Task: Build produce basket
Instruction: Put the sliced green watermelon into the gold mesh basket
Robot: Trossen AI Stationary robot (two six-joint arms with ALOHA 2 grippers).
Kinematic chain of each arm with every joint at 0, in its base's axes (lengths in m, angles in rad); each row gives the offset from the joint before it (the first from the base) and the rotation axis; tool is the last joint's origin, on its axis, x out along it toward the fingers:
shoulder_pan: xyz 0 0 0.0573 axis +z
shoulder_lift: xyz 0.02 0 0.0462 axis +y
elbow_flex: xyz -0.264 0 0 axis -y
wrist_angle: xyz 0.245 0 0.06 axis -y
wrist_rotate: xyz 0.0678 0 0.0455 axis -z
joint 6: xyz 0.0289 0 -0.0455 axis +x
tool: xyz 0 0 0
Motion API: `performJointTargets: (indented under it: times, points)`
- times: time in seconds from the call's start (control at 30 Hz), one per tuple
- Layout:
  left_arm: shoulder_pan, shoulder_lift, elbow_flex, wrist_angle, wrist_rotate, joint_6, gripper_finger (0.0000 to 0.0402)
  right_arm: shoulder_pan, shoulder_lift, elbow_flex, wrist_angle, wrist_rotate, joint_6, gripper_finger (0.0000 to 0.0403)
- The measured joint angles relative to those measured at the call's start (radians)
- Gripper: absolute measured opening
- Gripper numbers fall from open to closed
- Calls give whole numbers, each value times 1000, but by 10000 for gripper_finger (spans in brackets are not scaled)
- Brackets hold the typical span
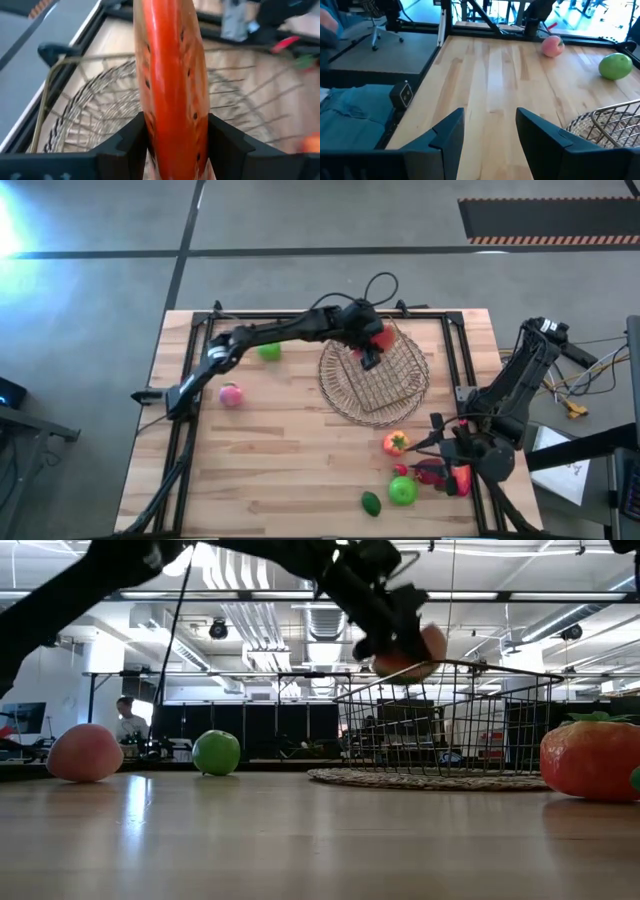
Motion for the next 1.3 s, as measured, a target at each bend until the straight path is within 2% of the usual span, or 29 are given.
performJointTargets:
  times: [0.17,0.33,0.5,1.1,1.3]
  points:
    - [29,70,3,8,1,-1,147,3,0,0,3,21,0,171]
    - [37,119,2,25,2,0,176,3,0,-1,3,22,0,171]
    - [36,146,2,82,2,3,182,3,0,-2,3,22,0,171]
    - [30,168,-9,94,-35,4,187,3,0,-2,3,21,0,171]
    - [30,168,-10,86,-35,4,205,3,0,-2,3,21,0,171]
